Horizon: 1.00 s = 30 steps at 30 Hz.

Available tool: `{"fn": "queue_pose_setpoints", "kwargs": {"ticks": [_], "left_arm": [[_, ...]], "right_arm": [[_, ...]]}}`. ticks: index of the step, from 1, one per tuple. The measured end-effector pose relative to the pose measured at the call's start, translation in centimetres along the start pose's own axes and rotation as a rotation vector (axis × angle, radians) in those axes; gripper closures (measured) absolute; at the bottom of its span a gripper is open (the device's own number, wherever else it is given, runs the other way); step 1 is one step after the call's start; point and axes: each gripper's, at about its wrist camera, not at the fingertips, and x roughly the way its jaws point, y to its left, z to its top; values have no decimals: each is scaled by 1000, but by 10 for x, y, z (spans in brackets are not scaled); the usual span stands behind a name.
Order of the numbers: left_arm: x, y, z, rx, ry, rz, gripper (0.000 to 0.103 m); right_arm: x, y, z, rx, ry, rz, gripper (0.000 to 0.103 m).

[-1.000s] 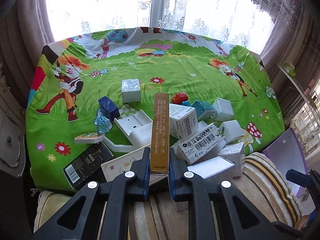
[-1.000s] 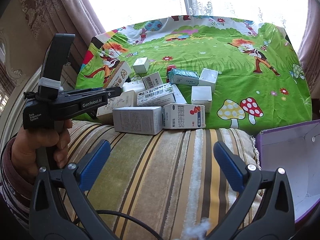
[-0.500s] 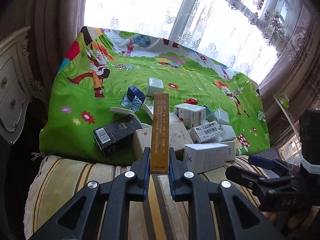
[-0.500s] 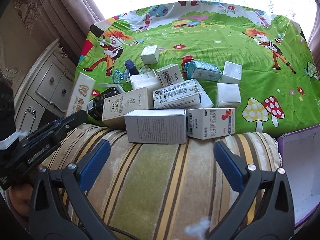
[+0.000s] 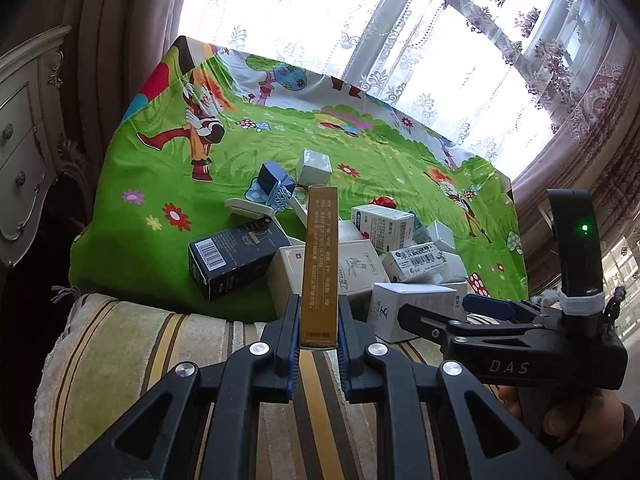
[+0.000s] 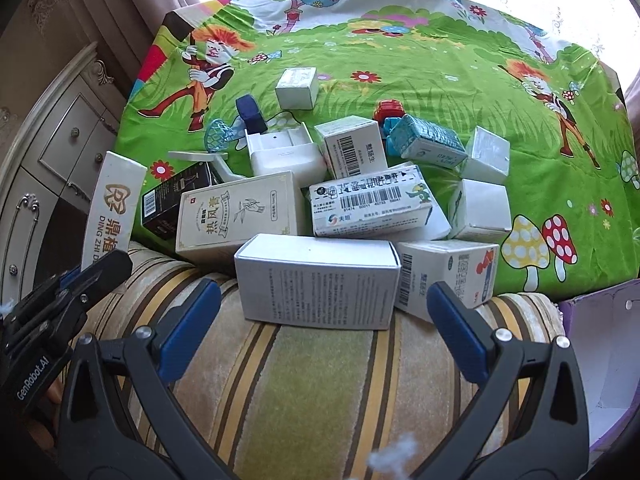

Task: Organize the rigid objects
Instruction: 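Grasp the white box with the right gripper while the left holds the tan box, then carry both boxes over the purple box and open both grippers to drop them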

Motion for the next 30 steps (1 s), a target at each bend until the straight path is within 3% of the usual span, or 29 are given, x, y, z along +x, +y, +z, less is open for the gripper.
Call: {"fn": "queue_pose_setpoints", "kwargs": {"ticks": [13,15,16,30], "left_arm": [[4,2,-1,-6,12,0,86],[4,1,-1,-5,12,3,86],[4,1,-1,-5,12,5,86],[-5,-24,-3,62,-1,37,87]], "right_arm": [[24,4,12,-6,74,-17,0],[28,2,12,6,88,-6,14],[28,1,11,13,91,2,15],[-38,-19,-15,44,-111,88,15]]}}
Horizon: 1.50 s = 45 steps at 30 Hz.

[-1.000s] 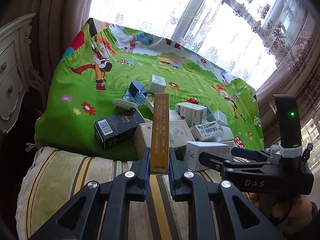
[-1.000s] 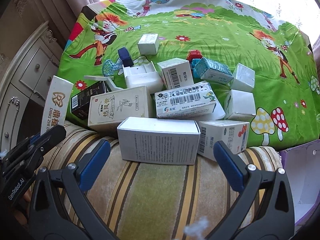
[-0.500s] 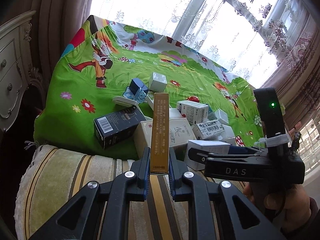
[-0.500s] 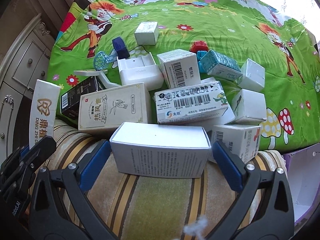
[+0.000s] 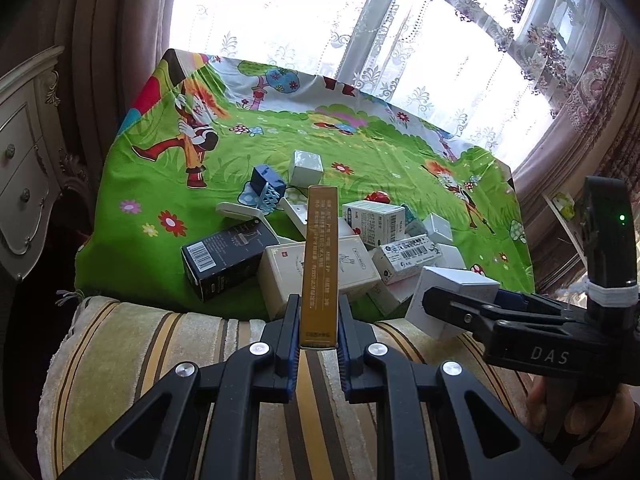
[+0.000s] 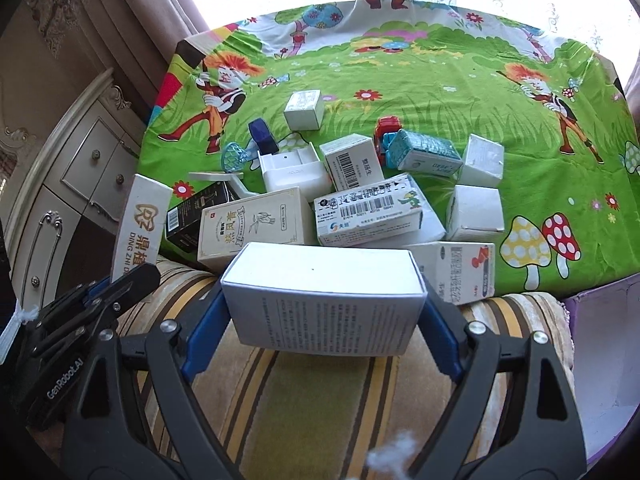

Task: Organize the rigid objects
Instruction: 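Carry both boxes over the purple box and open both grippers to drop them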

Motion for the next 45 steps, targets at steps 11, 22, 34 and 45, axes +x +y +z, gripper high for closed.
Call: {"fn": "queue_pose_setpoints", "kwargs": {"ticks": [11,22,34,45], "left_arm": [[1,-67,-4,134,33,-68,87],[15,-169,-22,328,121,-197,87],[38,-256,-52,484,259,-306,86],[52,-299,-74,557,364,-408,79]], "right_arm": [[-68,-55,-21,74,-144,-24,15],[-127,-147,-67,163,-232,-225,15],[-155,-237,-127,279,-233,-449,15],[-165,-262,-149,282,-274,-487,15]]}}
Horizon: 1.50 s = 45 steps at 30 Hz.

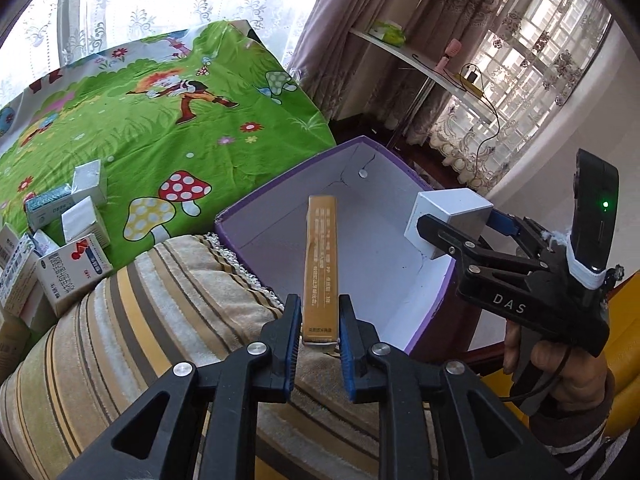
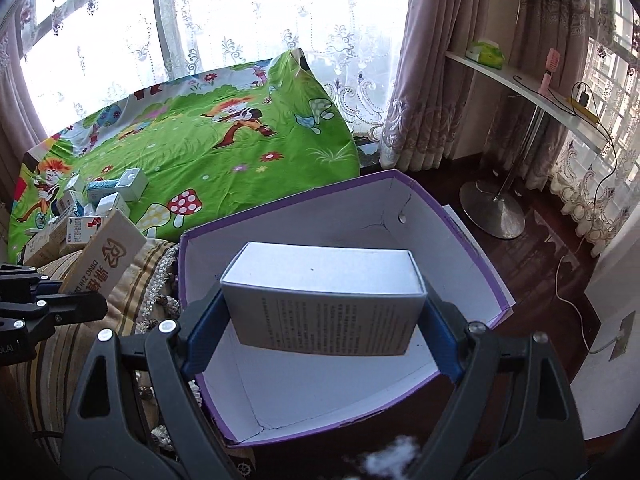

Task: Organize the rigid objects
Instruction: 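Carry both boxes over the purple box and open both grippers to drop them, then move both open grippers back over the pile of medicine boxes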

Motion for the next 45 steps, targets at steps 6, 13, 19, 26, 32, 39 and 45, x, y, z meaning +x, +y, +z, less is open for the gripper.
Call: {"fn": "queue_pose_setpoints", "kwargs": {"ticks": [6,13,19,26,32,39,45], "left_arm": [[-9,1,0,-1,-36,-10,40],[-31,9,-8,-3,-117,-71,34],[-48,36,-20,-65,-146,-4,34],[-81,79,-43,-168,-234,46,34],[-108,118,-69,-265,-289,89,34],[-127,159,-89,-361,-309,135,35],[-137,183,-98,-385,-314,173,37]], "right_arm": [[-3,-1,0,-14,-42,50,13],[0,10,4,-58,12,10,8],[-7,23,7,-74,-8,83,8],[-9,48,12,-102,-3,180,8],[-6,69,14,-143,21,222,8],[3,88,24,-157,73,263,8],[10,110,33,-169,98,306,8]]}}
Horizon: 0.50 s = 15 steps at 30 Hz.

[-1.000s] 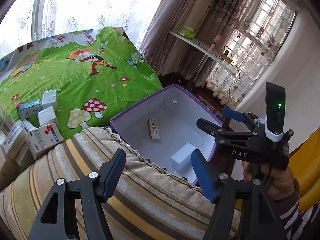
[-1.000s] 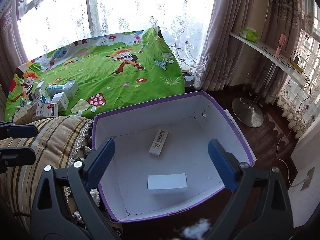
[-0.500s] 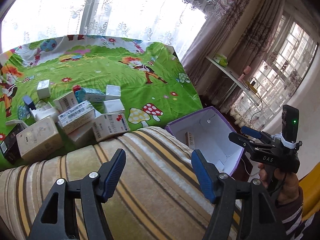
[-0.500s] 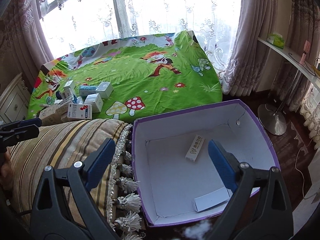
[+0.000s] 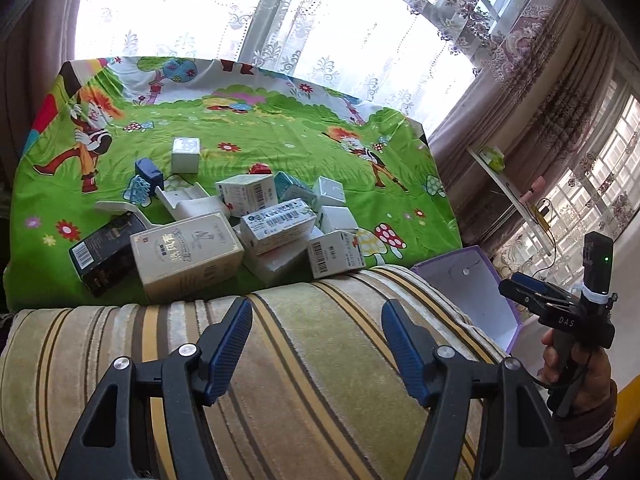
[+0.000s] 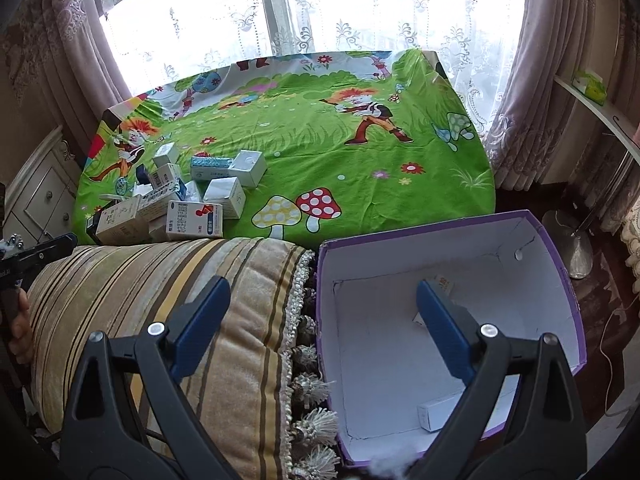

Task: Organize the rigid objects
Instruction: 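Move both open grippers back over the pile of medicine boxes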

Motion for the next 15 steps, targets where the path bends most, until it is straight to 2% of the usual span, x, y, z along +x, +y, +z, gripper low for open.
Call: {"fn": "queue_pose_setpoints", "kwargs": {"ticks": [8,12,15], "left_arm": [[0,22,3,-22,4,30,39],[4,27,6,-23,19,38,39],[8,29,8,-19,32,39,40]], "right_arm": [[28,35,20,-46,64,108,8],[49,53,29,-72,121,191,8],[64,70,33,-115,157,206,8]]}}
